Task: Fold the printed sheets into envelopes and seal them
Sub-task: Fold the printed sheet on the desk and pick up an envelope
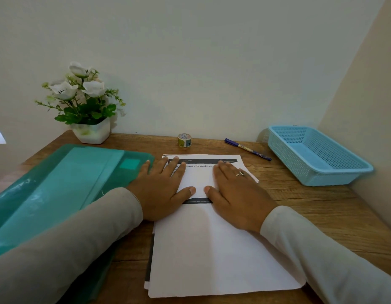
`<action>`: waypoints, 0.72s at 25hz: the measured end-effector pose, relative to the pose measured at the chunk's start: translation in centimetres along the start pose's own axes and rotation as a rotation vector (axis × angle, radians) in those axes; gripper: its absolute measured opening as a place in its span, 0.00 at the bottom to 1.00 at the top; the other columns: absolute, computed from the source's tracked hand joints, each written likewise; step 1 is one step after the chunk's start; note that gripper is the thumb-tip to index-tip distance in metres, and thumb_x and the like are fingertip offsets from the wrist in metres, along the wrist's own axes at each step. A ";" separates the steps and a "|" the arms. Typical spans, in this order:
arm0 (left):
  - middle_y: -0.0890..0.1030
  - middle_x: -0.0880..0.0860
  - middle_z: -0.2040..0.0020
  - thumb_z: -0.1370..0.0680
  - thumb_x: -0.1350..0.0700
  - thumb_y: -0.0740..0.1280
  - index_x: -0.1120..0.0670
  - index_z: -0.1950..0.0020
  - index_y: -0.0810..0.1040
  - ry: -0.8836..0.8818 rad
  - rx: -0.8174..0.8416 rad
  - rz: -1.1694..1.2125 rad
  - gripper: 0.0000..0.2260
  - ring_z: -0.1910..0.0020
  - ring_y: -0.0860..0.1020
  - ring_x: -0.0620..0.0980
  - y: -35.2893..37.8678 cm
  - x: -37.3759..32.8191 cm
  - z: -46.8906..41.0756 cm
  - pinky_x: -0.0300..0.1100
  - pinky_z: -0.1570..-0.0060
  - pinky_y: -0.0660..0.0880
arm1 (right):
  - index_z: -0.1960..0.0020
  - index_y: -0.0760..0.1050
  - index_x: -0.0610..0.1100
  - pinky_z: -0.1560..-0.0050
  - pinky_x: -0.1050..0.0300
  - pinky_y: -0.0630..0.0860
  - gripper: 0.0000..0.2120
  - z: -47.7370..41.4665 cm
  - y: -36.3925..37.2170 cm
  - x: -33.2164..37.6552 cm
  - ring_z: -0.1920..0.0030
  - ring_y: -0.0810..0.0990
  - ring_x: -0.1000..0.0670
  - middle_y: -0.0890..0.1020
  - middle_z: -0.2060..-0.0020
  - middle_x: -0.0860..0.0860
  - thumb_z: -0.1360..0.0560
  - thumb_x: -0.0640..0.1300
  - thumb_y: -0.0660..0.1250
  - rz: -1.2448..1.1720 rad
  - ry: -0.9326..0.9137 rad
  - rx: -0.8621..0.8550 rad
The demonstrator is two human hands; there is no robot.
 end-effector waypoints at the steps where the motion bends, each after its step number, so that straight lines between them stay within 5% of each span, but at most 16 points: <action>1: 0.41 0.51 0.18 0.21 0.32 0.39 0.48 0.19 0.39 -0.001 -0.002 -0.003 0.35 0.19 0.42 0.54 0.0 -0.1 0.0 0.61 0.23 0.44 | 0.16 0.43 0.46 0.18 0.50 0.43 0.32 0.0 0.1 0.6 0.17 0.43 0.50 0.46 0.16 0.49 0.14 0.59 0.44 -0.011 -0.051 0.003; 6: 0.40 0.51 0.18 0.21 0.32 0.39 0.47 0.19 0.38 -0.006 0.001 -0.003 0.35 0.19 0.41 0.54 -0.2 -0.2 0.1 0.61 0.22 0.44 | 0.16 0.44 0.49 0.18 0.53 0.41 0.30 -0.3 0.1 1.2 0.17 0.42 0.53 0.46 0.16 0.52 0.14 0.58 0.45 -0.041 -0.173 0.020; 14: 0.40 0.50 0.18 0.25 0.29 0.33 0.47 0.19 0.38 0.007 -0.002 0.019 0.39 0.19 0.41 0.54 -0.1 -0.1 0.2 0.61 0.23 0.45 | 0.16 0.46 0.45 0.18 0.47 0.45 0.36 -1.1 -0.8 -4.6 0.17 0.47 0.49 0.49 0.16 0.48 0.17 0.65 0.42 0.074 0.164 0.013; 18: 0.40 0.50 0.18 0.32 0.26 0.27 0.47 0.19 0.38 0.003 0.011 0.008 0.45 0.19 0.41 0.54 -0.2 0.0 0.2 0.61 0.23 0.44 | 0.16 0.45 0.46 0.18 0.49 0.45 0.33 -0.5 -0.3 -1.2 0.17 0.46 0.50 0.48 0.16 0.49 0.16 0.62 0.43 0.030 -0.041 0.000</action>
Point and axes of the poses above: each hand's wrist, its own z-axis away from the middle knuckle, its own y-axis out of the palm, x = y × z, the point moved 2 cm from there along -z, towards the middle knuckle
